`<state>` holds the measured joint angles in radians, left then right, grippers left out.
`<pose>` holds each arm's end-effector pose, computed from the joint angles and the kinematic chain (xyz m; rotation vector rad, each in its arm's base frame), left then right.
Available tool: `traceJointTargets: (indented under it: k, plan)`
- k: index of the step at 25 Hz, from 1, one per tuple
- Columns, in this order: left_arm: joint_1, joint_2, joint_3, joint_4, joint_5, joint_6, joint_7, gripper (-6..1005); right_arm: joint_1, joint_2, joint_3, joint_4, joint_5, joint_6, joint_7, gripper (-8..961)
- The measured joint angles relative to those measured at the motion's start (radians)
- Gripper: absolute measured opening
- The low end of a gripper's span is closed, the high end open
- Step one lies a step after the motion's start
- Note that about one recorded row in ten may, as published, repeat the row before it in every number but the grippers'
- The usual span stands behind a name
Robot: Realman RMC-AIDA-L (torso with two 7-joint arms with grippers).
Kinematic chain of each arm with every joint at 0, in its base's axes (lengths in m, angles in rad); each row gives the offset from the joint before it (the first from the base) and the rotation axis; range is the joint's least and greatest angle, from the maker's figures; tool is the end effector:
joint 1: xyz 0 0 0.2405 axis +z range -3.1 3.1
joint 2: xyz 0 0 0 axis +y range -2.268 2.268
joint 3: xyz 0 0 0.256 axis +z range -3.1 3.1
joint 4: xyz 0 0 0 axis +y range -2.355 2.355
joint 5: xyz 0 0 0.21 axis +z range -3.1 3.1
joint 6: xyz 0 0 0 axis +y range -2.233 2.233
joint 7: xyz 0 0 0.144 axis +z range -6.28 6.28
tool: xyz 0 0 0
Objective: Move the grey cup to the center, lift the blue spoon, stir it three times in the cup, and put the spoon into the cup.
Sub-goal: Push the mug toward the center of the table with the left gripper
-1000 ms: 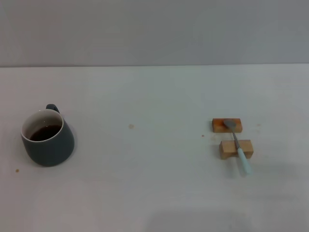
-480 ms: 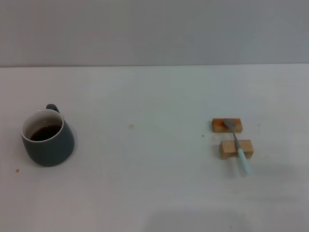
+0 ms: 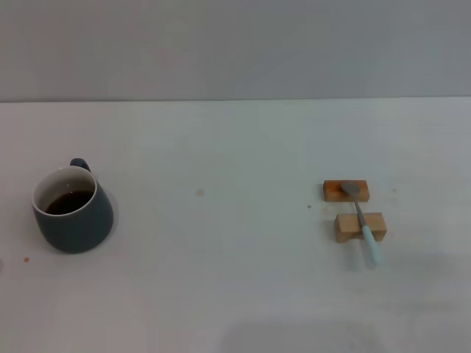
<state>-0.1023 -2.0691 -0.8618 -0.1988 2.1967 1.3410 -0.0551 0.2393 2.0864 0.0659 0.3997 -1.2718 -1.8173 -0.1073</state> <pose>-0.4012 0.2136 0.0144 -1.3382 -0.5940 -0.5264 0.3238 0.2181 0.0084 -1.1084 0.3873 0.8103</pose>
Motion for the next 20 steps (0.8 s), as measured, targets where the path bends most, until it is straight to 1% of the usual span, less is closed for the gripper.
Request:
traceJointTargets:
  k: [1,7,9,14,16,20]
  plan:
    - [-0.005,0.000,0.001,0.004,0.001,-0.007,0.008,235,0.000,0.000,0.000,0.000,0.000,0.000,0.000,702]
    - [-0.045,0.002,0.018,0.031,0.011,-0.032,0.060,57,0.000,-0.001,-0.002,-0.002,0.000,-0.005,0.024,702]
    - [-0.063,0.003,0.040,0.035,0.011,-0.041,0.080,-2,-0.001,-0.002,-0.002,-0.005,0.000,-0.015,0.037,702]
    - [-0.088,0.003,0.077,0.044,0.013,-0.050,0.087,-2,-0.005,-0.002,-0.002,-0.005,0.000,-0.024,0.038,702]
    - [-0.106,0.002,0.105,0.045,0.014,-0.072,0.102,-2,-0.007,-0.002,-0.001,-0.006,0.000,-0.024,0.038,702]
    - [-0.122,0.001,0.124,0.042,0.014,-0.105,0.137,-2,-0.010,-0.002,-0.001,-0.006,0.000,-0.024,0.038,702]
